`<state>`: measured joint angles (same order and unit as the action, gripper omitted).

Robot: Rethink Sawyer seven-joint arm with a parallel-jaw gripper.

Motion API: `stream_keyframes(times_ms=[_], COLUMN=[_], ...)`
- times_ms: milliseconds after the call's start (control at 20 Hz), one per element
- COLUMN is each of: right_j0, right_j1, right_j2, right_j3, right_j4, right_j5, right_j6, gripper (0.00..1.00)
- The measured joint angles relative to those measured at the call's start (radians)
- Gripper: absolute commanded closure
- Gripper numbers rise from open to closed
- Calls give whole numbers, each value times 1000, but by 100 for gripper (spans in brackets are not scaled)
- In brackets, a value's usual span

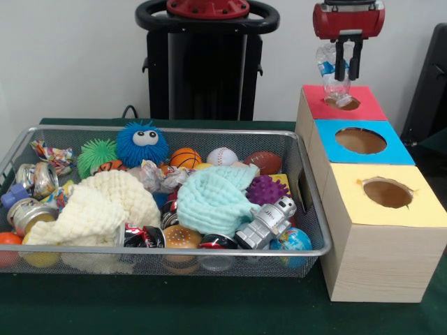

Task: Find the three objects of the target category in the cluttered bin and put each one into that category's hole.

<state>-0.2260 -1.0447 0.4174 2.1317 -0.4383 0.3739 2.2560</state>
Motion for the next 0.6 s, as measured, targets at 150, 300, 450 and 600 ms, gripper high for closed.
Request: stream_keyframes(times_ms=[150, 300, 450, 600], right_j0=[1, 1, 1, 1], right_j1=[6, 15, 24, 37], right_j2=[0, 0, 0, 0], right_j3=[-7, -17, -35, -61], right_j4=[0, 0, 0, 1], right_j5=[3, 16, 37, 65], right_j6=[0, 0, 0, 0], gripper=[100, 100, 100, 100])
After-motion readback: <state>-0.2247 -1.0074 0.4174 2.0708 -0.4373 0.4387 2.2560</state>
